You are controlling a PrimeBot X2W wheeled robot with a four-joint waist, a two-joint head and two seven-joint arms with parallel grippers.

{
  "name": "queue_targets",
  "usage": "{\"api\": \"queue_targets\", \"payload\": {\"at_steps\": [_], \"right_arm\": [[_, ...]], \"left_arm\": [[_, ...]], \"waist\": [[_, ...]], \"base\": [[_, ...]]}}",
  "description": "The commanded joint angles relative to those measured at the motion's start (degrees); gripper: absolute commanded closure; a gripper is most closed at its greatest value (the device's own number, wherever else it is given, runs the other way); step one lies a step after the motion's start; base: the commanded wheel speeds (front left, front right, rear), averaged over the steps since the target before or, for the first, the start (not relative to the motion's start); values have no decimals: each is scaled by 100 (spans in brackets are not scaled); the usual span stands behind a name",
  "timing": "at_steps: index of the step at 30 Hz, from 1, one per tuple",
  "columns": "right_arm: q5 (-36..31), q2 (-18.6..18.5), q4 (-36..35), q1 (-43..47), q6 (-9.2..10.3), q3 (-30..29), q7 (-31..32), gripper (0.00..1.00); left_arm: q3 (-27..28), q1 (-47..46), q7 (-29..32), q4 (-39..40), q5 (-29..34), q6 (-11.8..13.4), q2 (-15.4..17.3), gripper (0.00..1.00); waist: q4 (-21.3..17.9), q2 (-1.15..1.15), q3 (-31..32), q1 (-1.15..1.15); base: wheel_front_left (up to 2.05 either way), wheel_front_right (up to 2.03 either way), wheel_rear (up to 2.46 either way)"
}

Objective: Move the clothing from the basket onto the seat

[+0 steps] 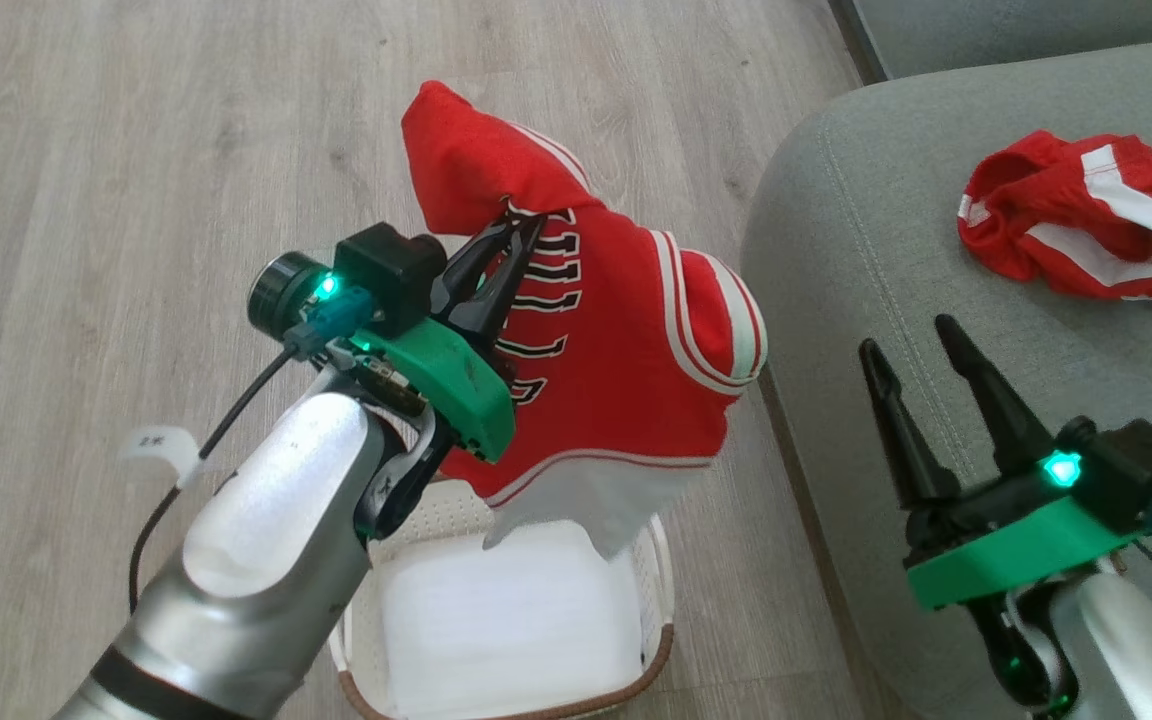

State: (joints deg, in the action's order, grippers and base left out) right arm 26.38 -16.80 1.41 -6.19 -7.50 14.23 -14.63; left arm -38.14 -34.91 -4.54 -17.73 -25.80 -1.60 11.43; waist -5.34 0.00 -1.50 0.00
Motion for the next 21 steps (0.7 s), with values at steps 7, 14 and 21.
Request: {"api": "queue_targets", "payload": {"at_steps": [7, 14, 21], "right_arm": [[146, -209, -73, -363, 1, 791, -37, 0], [504, -254, 543, -975, 1, 1532, -37, 0], [925, -308, 1307, -1462, 1, 2166, -37, 0]], "left_arm": [[155, -374, 70, 325, 44, 38, 148, 100], [-70, -419, 93, 370, 65, -32, -34, 100], [-377, -479, 96, 272, 63, -166, -323, 100]], "waist": [[-8, 0, -17, 0], [176, 0, -23, 0], [522, 0, 3, 0]], "base": [[0, 0, 0], [0, 0, 0], [0, 0, 0]]}}
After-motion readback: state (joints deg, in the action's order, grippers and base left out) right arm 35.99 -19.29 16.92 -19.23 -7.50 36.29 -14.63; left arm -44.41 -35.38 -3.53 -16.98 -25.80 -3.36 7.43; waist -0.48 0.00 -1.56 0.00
